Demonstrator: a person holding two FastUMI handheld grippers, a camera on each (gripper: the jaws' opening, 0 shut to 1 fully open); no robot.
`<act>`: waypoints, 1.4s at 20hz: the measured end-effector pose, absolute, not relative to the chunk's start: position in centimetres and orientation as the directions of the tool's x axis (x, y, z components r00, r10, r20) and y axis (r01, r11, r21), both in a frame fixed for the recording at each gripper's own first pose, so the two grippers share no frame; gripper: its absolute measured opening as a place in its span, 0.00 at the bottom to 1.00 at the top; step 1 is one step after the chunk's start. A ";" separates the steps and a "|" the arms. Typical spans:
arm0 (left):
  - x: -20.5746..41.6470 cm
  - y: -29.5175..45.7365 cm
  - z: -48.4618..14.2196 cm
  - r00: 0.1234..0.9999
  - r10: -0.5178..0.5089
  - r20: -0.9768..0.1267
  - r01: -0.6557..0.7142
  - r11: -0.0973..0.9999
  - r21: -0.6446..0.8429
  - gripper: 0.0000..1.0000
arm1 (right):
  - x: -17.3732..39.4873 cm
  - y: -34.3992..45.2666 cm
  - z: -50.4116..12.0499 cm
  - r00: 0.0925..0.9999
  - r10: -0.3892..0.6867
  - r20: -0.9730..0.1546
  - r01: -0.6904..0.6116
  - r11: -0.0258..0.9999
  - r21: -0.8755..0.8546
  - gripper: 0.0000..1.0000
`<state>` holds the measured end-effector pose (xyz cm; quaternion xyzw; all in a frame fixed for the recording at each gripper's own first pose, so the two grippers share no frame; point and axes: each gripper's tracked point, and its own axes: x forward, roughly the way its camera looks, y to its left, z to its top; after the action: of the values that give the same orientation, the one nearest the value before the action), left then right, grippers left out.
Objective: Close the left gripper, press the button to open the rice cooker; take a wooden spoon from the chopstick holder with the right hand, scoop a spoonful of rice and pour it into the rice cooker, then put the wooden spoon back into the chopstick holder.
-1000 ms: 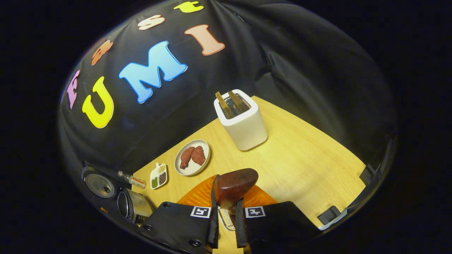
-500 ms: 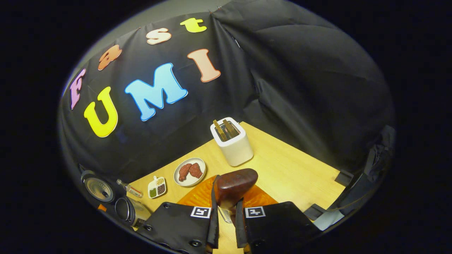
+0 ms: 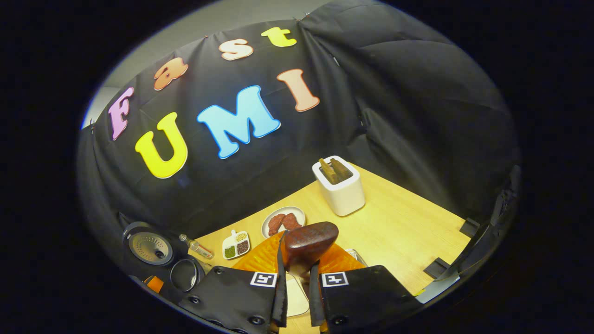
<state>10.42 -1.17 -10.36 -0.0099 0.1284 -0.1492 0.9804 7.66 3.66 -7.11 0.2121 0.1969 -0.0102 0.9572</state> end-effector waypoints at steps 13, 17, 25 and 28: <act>6.8 8.3 -12.7 0.950 -0.117 -0.290 0.108 0.993 -0.048 0.95 | 9.8 16.8 -15.8 0.815 0.255 -0.521 -0.189 0.966 0.177 0.21; 6.0 8.7 -12.9 0.951 -0.100 -0.291 0.090 0.995 -0.049 0.95 | 9.9 18.6 -19.0 0.785 0.270 -0.558 -0.210 0.963 0.169 0.21; 4.1 9.6 -13.5 0.951 -0.064 -0.301 0.067 0.998 -0.003 0.95 | 9.3 18.9 -23.7 0.762 0.228 -0.606 -0.261 0.965 0.036 0.21; 3.4 9.8 -14.0 0.949 -0.049 -0.311 0.046 0.999 -0.017 0.95 | 8.6 20.6 -24.7 0.736 0.255 -0.626 -0.287 0.957 0.053 0.21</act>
<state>3.41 9.82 -14.01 -0.0047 0.1576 -0.0242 0.9872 8.57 20.58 -24.69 -0.0236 0.3326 0.1454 0.9315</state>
